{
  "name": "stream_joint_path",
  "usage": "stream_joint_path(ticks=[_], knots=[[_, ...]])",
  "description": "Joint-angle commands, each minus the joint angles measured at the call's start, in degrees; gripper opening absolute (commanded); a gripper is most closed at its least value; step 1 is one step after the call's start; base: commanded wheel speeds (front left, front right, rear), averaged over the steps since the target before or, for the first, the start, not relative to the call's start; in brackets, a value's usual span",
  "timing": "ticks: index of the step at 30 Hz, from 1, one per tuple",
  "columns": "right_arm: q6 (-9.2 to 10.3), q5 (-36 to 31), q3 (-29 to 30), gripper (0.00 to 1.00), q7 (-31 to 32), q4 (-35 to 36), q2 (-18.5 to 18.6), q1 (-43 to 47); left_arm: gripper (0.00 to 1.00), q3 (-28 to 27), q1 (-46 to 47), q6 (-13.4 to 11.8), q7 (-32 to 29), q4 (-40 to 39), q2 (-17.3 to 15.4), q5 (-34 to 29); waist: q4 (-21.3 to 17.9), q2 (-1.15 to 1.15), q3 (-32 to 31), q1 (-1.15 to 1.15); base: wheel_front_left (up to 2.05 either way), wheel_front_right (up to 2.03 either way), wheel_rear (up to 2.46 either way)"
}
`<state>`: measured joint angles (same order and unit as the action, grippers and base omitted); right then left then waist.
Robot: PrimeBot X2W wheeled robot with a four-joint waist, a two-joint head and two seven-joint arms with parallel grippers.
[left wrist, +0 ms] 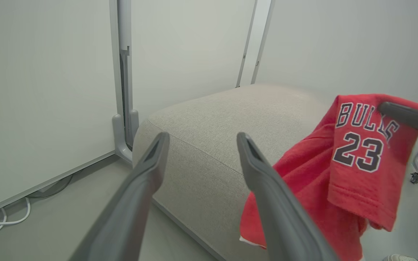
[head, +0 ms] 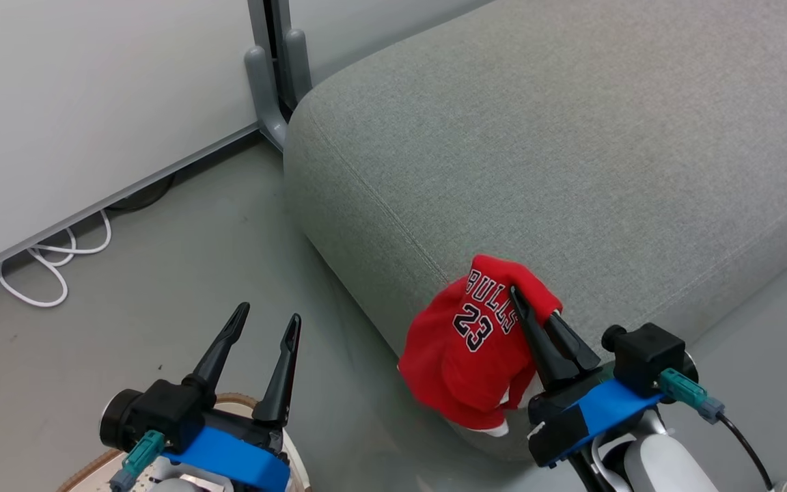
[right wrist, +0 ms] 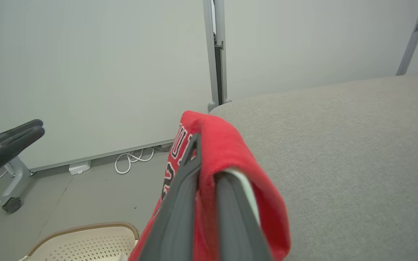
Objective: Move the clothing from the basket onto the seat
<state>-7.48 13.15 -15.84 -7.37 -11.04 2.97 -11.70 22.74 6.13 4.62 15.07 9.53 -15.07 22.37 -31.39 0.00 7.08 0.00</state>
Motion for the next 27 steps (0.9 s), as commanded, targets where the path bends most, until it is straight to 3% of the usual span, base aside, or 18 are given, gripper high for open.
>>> stream_joint_path(ticks=[1, 10, 15, 20, 27], knots=[[-0.03, -0.3, 0.7, 0.0, 0.1, 1.3, -0.1, 1.2, 1.0, -0.2, 1.0, 0.4, 0.2, 0.7, 0.1, -0.6, -0.4, 0.0, 0.7, 0.0, 0.0, 0.0, 0.0], [-0.03, 0.0, 2.4, 0.0, 0.6, 4.3, -0.1, 3.0, 1.0, -0.5, 2.6, 2.0, 0.2, 2.3, 0.9, -1.8, -0.5, 0.0, 1.7, 0.0, 0.0, 0.0, 0.0], [-0.03, 2.5, 3.1, 0.0, 0.6, 3.3, -0.1, -1.0, 1.0, -1.2, 2.8, 2.3, 0.2, 2.0, 0.4, -2.8, -0.5, 0.0, 3.4, 0.0, 0.0, 0.0, 0.0], [-0.03, 7.1, 6.2, 0.0, -0.1, -0.9, -0.1, -11.4, 1.0, -2.3, 3.4, 2.1, 0.2, 0.2, -1.0, -4.5, -0.1, 0.0, 7.6, 0.0, 0.0, 0.0, 0.0], [-0.03, 9.3, 20.3, 0.0, -1.9, -10.7, -0.1, -32.3, 1.0, -0.9, 8.6, 2.6, -0.5, -4.7, -4.9, -6.5, 4.4, 0.0, 19.9, 0.0, 0.0, 0.0, 0.0]])
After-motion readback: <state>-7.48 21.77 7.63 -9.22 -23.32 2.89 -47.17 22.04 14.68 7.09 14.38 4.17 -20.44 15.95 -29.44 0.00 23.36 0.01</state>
